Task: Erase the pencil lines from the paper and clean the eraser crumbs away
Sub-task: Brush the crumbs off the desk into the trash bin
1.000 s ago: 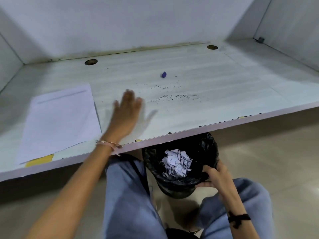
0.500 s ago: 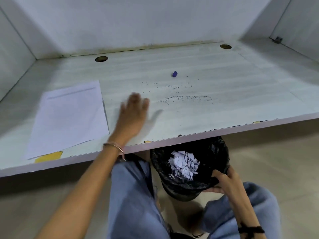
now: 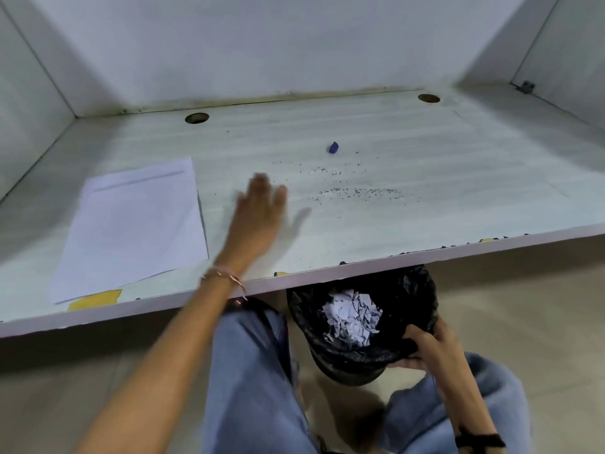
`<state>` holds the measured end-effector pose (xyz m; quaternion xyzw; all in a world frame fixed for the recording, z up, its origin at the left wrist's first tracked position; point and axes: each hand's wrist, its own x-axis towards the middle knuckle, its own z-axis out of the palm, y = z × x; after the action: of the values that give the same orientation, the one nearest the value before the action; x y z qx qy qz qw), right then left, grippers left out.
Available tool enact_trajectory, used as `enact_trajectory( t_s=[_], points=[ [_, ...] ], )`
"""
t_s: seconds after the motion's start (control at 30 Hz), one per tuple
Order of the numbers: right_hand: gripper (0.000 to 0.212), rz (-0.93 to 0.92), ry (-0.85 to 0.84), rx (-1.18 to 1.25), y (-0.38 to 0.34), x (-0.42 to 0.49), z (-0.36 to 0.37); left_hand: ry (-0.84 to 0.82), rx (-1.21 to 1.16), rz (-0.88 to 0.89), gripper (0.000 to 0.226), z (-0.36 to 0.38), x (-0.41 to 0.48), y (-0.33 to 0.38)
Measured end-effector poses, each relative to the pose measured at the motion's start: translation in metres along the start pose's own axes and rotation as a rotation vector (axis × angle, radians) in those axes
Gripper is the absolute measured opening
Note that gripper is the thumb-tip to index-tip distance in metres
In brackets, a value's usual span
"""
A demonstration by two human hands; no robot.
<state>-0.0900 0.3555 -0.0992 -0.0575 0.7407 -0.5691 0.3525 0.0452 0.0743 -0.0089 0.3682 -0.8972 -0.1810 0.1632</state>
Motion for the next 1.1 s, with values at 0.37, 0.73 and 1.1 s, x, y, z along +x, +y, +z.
enact_trajectory(
  t_s=[0.37,0.73,1.1],
  points=[
    [0.036,0.0,0.008,-0.029,0.0,0.007,0.005,-0.236,0.186,0.197,0.095,0.035,0.033,0.021],
    [0.039,0.014,-0.002,-0.003,-0.002,0.0,-0.002,-0.07,0.271,-0.114,0.063,0.024,0.107,-0.083],
    [0.045,0.046,-0.014,0.011,-0.006,0.004,-0.001,-0.102,0.197,0.536,0.053,0.049,0.054,0.029]
  ],
)
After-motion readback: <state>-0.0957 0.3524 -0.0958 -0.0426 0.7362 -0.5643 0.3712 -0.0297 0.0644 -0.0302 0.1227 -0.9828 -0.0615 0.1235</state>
